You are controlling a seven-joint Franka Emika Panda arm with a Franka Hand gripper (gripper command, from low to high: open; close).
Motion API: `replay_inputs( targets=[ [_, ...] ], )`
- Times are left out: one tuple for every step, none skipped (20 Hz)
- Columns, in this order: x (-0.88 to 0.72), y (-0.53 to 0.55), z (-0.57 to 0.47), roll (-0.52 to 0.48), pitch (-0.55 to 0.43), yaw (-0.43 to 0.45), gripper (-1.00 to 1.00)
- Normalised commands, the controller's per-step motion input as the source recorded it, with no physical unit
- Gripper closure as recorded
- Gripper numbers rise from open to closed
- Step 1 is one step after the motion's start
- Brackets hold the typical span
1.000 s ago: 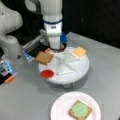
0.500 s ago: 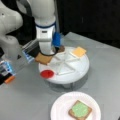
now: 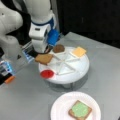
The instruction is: Ingredient selection for cheeseburger or sandwich
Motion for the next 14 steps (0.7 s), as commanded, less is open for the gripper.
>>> replay_inputs(
  targets=[
    [0.18, -0.12, 0.13, 0.012, 0.071, 0.092, -1.00],
    [0.22, -0.16, 0.15, 0.002, 0.076, 0.125, -1.00],
    [0.28, -0.21, 0.17, -0.043, 0.074, 0.190, -1.00],
    [0.37, -0.28, 0.20, -0.078, 0.073, 0.269, -1.00],
    [0.46, -0.35, 0.22, -0.062, 0.116, 0.398, -1.00],
    [0.55, -0.41, 0.22, 0.002, 0.153, 0.448, -1.00],
    [0.59, -0.44, 0.22, 0.023, 0.174, 0.444, -1.00],
    [0.64, -0.47, 0.20, 0.066, 0.212, 0.427, -1.00],
    [0.68, -0.49, 0.19, 0.073, 0.233, 0.396, -1.00],
    [0.70, -0.50, 0.19, 0.049, 0.263, 0.387, -1.00],
    [0.70, -0.49, 0.19, 0.037, 0.280, 0.352, -1.00],
    [0.72, -0.49, 0.19, 0.032, 0.297, 0.334, -1.00],
    [0.70, -0.44, 0.18, 0.112, 0.362, 0.323, -1.00],
    [0.70, -0.42, 0.17, 0.161, 0.397, 0.301, -1.00]
  ],
)
